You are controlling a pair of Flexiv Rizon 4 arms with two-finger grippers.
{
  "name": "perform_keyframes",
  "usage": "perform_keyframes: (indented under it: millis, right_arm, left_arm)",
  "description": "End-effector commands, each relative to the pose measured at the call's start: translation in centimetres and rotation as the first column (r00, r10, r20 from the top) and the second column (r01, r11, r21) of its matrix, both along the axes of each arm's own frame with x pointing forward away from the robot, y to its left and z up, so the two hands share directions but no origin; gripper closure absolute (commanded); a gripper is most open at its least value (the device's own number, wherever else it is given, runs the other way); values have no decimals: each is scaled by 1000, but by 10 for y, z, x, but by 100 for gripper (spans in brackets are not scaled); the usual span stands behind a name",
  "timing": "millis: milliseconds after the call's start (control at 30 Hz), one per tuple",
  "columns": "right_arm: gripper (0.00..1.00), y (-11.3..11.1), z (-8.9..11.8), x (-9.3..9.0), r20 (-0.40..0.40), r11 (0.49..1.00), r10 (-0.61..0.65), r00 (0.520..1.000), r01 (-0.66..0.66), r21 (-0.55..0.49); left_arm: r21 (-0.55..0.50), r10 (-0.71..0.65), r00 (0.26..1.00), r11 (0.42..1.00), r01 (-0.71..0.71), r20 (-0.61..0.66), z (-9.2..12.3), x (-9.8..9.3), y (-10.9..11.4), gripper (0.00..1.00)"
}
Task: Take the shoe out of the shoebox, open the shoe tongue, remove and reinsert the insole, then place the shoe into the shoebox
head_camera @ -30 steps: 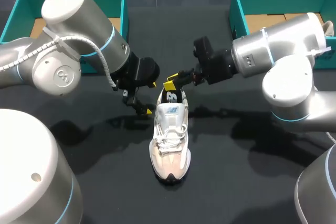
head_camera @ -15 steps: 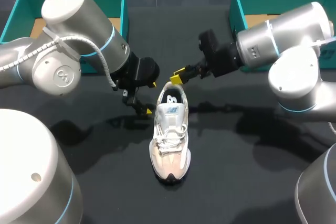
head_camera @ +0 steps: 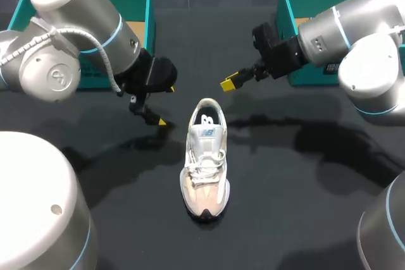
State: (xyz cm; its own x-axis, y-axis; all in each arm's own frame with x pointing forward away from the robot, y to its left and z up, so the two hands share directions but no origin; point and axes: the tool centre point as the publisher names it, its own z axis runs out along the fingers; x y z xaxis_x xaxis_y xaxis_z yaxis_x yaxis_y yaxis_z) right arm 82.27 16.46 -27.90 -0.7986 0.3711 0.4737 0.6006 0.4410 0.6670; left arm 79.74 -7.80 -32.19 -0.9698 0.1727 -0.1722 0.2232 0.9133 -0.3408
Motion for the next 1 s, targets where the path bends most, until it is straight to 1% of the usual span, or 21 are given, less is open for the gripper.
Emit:
perform_keyframes:
  millis: [33,133,167,200,367,433,467,867,900,933,1000]
  right_arm:
    - [62,-7,8,4,-24,998,3,1000,-5,-61]
    - [75,-13,13,7,-30,994,-17,999,14,-107]
    - [85,-15,14,7,-36,993,-17,999,13,-116]
    - [100,-16,15,7,-38,992,-20,999,15,-126]
    - [100,-21,19,9,-72,978,-25,997,9,-208]
    - [100,-23,20,9,-127,973,-21,992,-9,-231]
    - [100,-24,20,8,-138,970,-33,990,-1,-241]
    - [100,-24,20,8,-138,970,-33,990,-1,-241]
    - [100,-17,19,5,-130,956,-62,989,22,-292]
    - [100,-11,19,2,-114,946,-80,990,40,-322]
    - [100,-1,18,-5,-99,913,-125,987,76,-401]
  left_arm:
    - [-14,-2,1000,1000,3,17,19,-5,19,0]
    - [-9,4,999,1000,-3,33,26,-4,29,0]
    - [-8,4,999,1000,-3,34,28,-5,31,0]
    - [-5,4,999,1000,-4,36,29,-5,34,0]
    - [0,9,999,1000,-9,44,39,-6,48,0]
    - [10,28,998,1000,-28,60,48,-5,55,0]
    - [10,28,998,1000,-28,60,48,-5,55,0]
    - [10,28,998,1000,-28,60,48,-5,55,0]
    - [10,28,998,1000,-28,60,48,-5,55,0]
    - [7,-16,998,1000,15,59,49,-2,56,0]
    - [21,-34,997,999,32,62,50,4,60,0]
